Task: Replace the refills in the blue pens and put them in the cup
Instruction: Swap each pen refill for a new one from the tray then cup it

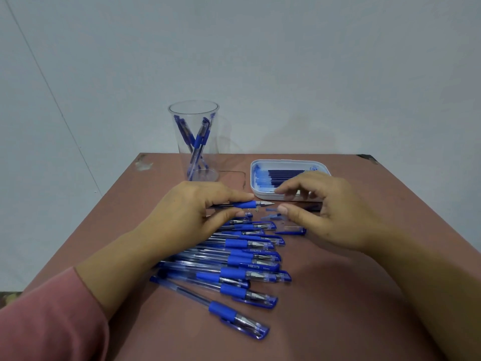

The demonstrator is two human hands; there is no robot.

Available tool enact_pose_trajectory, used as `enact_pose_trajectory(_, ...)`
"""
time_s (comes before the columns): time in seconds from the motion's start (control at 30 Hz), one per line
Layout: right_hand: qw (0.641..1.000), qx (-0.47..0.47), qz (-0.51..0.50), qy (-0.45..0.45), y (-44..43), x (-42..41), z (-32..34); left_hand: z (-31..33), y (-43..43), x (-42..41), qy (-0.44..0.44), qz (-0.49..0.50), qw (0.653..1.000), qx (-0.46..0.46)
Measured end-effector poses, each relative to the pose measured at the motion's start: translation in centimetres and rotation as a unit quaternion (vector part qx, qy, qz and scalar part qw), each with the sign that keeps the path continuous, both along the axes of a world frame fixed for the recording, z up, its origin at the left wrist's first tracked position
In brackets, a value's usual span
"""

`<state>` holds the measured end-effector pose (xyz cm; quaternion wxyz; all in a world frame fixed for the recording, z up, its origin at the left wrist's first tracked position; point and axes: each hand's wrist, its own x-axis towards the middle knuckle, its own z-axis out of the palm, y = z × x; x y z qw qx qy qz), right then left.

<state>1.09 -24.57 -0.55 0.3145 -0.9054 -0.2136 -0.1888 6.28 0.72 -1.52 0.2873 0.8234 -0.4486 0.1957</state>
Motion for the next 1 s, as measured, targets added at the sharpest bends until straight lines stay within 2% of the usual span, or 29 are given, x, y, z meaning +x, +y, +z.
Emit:
enact_pose_trajectory(0.07,0.999,0.024,0.022,-0.008,1.1,0.0,-0.4,-0.1,-0.1,0.0,-0.004,-0.005,1.0,-0.001)
enact_pose_trajectory(0.23,0.998,0.019,0.033,-0.05,2.2,0.4,-1.1,-0.3,-0.1,-0.1,-0.012,-0.003,1.0,0.0)
enact_pose_trajectory(0.43,0.994,0.039,0.036,-0.096,2.3,0.5,-1.3,-0.3,-0.2,-0.3,0.014,-0.009,1.0,-0.013)
enact_pose_trajectory(0.63,0.995,0.093,0.045,-0.005,2.5,-0.3,-0.4,-0.1,0.0,-0.3,-0.005,-0.005,1.0,-0.012)
enact_pose_trajectory(0.83,0.994,0.093,0.046,-0.014,3.1,-0.2,-0.7,-0.1,0.1,0.0,-0.007,0.003,1.0,-0.005)
enact_pose_trajectory(1.0,0.991,0.125,0.045,0.014,2.9,-0.2,-0.7,0.0,0.0,-0.1,-0.019,0.001,1.0,-0.006)
